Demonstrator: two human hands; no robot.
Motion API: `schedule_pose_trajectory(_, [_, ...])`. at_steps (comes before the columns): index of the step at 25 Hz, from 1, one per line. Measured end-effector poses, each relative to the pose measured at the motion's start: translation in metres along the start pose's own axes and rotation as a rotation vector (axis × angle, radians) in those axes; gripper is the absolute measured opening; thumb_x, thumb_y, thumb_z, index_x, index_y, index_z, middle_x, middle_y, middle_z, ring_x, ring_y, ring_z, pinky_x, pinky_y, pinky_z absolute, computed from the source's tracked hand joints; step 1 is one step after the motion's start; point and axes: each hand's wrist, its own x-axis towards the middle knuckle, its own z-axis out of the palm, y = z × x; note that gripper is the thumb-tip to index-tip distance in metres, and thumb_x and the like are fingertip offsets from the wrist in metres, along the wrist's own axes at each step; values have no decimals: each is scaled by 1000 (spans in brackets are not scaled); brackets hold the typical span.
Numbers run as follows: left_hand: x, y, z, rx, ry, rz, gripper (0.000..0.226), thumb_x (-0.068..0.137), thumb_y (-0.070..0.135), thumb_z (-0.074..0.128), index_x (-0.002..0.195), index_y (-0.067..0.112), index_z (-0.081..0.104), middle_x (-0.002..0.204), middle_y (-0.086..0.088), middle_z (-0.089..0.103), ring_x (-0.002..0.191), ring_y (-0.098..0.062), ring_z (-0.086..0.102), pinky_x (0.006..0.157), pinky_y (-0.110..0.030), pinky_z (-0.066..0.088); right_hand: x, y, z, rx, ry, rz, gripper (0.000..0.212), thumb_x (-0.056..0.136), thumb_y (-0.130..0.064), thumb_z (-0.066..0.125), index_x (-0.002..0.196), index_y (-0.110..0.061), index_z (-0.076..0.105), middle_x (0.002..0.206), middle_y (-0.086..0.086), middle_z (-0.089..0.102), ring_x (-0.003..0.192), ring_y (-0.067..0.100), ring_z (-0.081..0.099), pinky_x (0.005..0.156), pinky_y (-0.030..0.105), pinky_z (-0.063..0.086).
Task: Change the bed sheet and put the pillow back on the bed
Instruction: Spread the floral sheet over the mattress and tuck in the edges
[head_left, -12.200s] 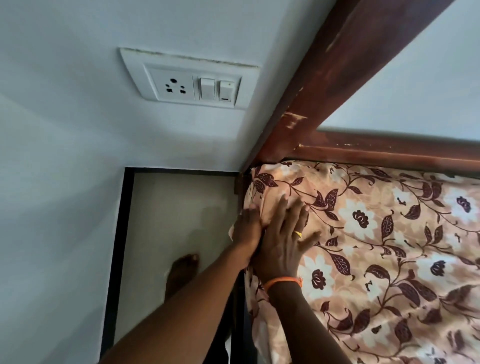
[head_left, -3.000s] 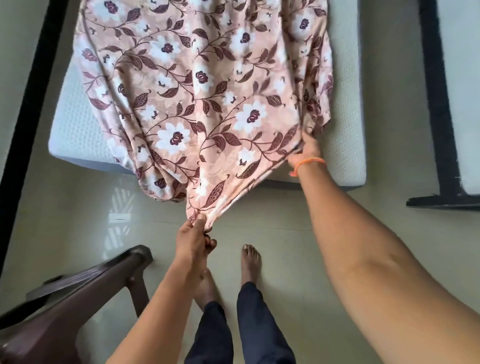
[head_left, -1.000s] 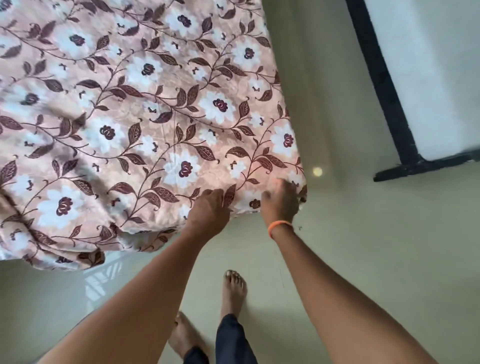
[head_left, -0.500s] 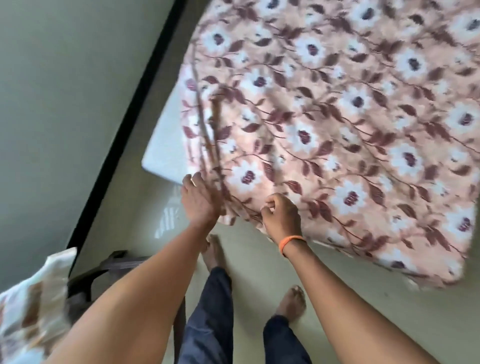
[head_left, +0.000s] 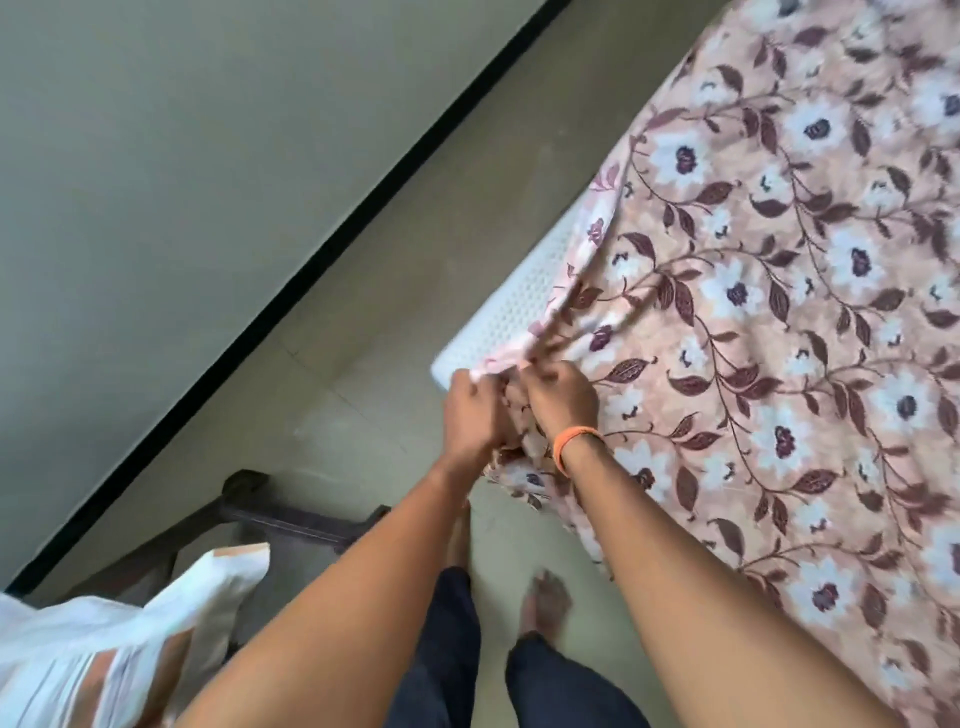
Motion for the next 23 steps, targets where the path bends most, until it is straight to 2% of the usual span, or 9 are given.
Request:
schedule_pose_trajectory(3, [12,-4,-63,34,137,-43,13,97,20,46,92,8,47,81,-2,54,79,-25,49,66,-32,32,-9,-46,29,-85,-203,-225,16,87,-28,60,100,-20,67,91,-2,68,89,21,64,74,30,51])
schedule_pose_trajectory(6, [23,-9,-109,281,292,-10,14,99,21,38,96,9,45,86,-17,62,78,-36,55,68,-39,41,1,-78,54,-343,-295,-584,49,84,-17,59,131,-22,50,119,5,62,108,25,60,90,37,51])
schedule_pose_trajectory(10, [55,-23,-120,646,365,-114,16,97,15,41,95,5,54,97,-24,66,90,-43,59,73,-42,37,32,-96,59,-733,-362,-692,55,89,-10,53,141,-22,38,118,12,59,102,33,62,80,40,53])
schedule_pose_trajectory(13, [66,-22,-105,640,357,-236,22,93,13,43,107,5,58,112,-19,61,102,-39,54,84,-44,38,53,-108,55,-959,-251,-880,37,85,-8,52,122,-14,52,107,11,62,96,34,61,78,39,48])
schedule_pose_trajectory(15, [77,-23,-94,447,348,-290,27,93,15,44,114,3,56,117,-19,56,107,-39,51,91,-45,39,69,-112,55,-1080,-134,-1046,51,80,-8,55,130,-16,47,109,9,55,100,32,53,83,44,41])
schedule_pose_trajectory(17, [91,-28,-82,269,300,-275,26,95,20,45,113,4,54,113,-19,56,105,-37,53,91,-43,42,89,-117,59,-1235,-187,-1009,61,81,-20,58,140,-19,39,115,9,52,105,32,48,87,47,37])
schedule_pose_trajectory(19, [99,-37,-73,155,242,-279,23,95,25,48,110,8,53,105,-13,59,96,-32,55,82,-38,45,109,-132,63,-1371,-379,-812,45,87,-30,55,131,-20,50,120,9,61,113,32,53,93,47,36])
schedule_pose_trajectory(21, [105,-48,-67,72,185,-285,20,92,26,56,105,12,53,96,-7,61,86,-27,55,72,-32,40,122,-150,71,-1422,-561,-620,27,91,-22,53,116,-17,62,120,9,66,111,31,60,94,43,41])
schedule_pose_trajectory(23, [109,-59,-67,119,117,-230,21,89,28,66,95,14,53,85,-3,61,80,-27,57,63,-30,36,121,-162,79,-1393,-599,-633,26,91,-9,51,113,-12,65,118,11,67,107,33,64,86,38,47])
